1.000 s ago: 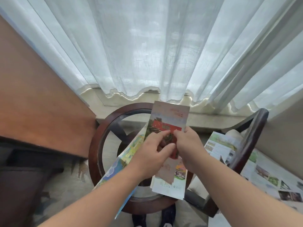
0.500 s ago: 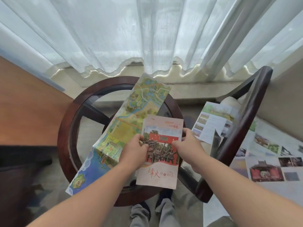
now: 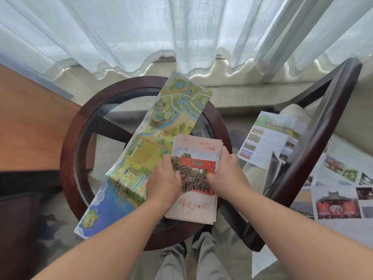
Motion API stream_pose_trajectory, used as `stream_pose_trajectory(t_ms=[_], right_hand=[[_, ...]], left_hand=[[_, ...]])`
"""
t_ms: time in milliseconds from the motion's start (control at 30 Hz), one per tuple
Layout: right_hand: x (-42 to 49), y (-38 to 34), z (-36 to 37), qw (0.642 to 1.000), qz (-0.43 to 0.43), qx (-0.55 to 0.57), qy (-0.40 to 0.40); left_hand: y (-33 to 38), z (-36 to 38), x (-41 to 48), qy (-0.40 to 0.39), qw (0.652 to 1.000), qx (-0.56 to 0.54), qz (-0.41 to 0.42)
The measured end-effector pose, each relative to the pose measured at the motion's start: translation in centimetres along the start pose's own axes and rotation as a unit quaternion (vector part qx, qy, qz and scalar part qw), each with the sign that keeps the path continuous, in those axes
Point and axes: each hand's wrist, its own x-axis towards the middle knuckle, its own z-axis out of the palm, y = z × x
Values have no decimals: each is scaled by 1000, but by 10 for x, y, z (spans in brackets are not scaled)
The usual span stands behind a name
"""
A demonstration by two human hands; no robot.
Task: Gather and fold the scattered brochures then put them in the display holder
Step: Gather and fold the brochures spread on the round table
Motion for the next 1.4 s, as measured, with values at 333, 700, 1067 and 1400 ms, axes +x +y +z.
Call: stream_pose_trajectory(t_ms=[333,700,1067,1400], right_hand=[[13,8,-10,959,-123,-254,-9],[23,14,-10,927,-183,-328,22],[28,24,-8,919,-190,-342,43],[26,23,-6,922,-166,-349,30]], left_hand=[[-3,0,-2,-4,1000,6,4],[22,31,27,2,959,190,212],[19,71,28,11,926,279,254],[-10,81,-13,-5,888,321,328]])
